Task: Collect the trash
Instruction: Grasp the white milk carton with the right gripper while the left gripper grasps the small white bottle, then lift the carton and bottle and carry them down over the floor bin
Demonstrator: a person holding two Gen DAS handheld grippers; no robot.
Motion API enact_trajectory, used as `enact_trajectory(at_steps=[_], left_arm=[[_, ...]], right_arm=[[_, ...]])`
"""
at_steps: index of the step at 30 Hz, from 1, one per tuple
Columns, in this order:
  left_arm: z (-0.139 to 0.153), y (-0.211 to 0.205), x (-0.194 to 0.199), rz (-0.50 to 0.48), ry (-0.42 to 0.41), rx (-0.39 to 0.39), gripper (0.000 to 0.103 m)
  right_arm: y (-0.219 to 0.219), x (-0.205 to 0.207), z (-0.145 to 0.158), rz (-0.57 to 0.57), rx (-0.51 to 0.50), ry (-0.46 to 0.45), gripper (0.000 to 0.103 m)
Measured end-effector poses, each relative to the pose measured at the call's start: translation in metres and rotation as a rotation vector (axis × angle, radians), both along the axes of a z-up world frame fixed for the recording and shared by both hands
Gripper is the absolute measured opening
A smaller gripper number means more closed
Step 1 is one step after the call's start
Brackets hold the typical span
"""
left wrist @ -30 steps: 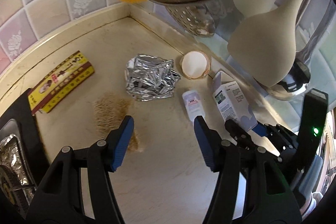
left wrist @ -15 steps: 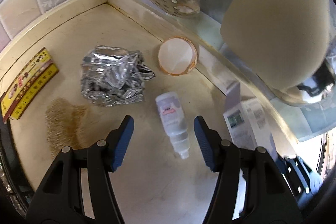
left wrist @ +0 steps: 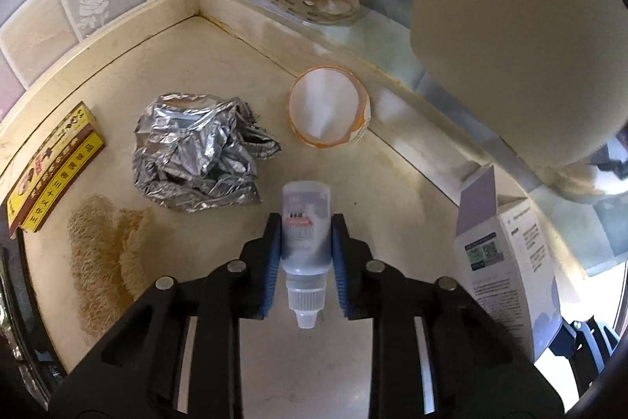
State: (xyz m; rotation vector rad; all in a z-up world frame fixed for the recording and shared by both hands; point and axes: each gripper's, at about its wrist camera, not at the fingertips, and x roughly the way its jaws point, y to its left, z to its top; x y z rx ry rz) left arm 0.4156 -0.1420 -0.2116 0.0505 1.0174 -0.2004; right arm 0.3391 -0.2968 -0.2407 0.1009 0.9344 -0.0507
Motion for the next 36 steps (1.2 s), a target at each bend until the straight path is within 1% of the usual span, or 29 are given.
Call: enact_trajectory(at_steps=[3, 8, 12, 13, 16, 19, 21, 26, 31, 36], left_arm=[[0.006, 0.001, -0.017, 0.005, -0.028, 0.024, 0.021], [0.026, 0.005, -0.066, 0.022, -0.053, 0.039, 0.021], [0.047, 0.018, -0.111, 0.058, -0.071, 0.053, 0.021], [0.05, 0.022, -0.115, 0.066, -0.071, 0.053, 0.021], [0.065, 0.03, -0.152, 0.096, -0.078, 0.056, 0.021], [0.072, 0.04, -0.179, 0.131, -0.087, 0.062, 0.021], [0.079, 0.044, -0.205, 0.158, -0.09, 0.059, 0.021], [0.092, 0.045, -0.249, 0.194, -0.092, 0.072, 0.021], [0.097, 0.044, -0.282, 0.199, -0.092, 0.1, 0.021], [0.102, 0.046, -0.316, 0.196, -0.09, 0.103, 0.021]], right_arm=[[-0.002, -0.01, 0.003, 0.007, 0.006, -0.004, 0.035], [0.003, -0.024, 0.011, 0.049, 0.015, -0.016, 0.034], [0.008, -0.048, 0.022, 0.1, 0.029, -0.035, 0.034], [0.01, -0.056, 0.026, 0.118, 0.031, -0.039, 0.034], [0.013, -0.078, 0.034, 0.168, 0.031, -0.049, 0.034], [0.016, -0.105, 0.046, 0.225, 0.029, -0.058, 0.034], [0.017, -0.122, 0.052, 0.257, 0.021, -0.061, 0.034], [0.019, -0.161, 0.067, 0.322, 0.006, -0.066, 0.034], [0.022, -0.185, 0.075, 0.344, -0.004, -0.08, 0.034], [0.024, -0.212, 0.085, 0.344, -0.021, -0.098, 0.034]])
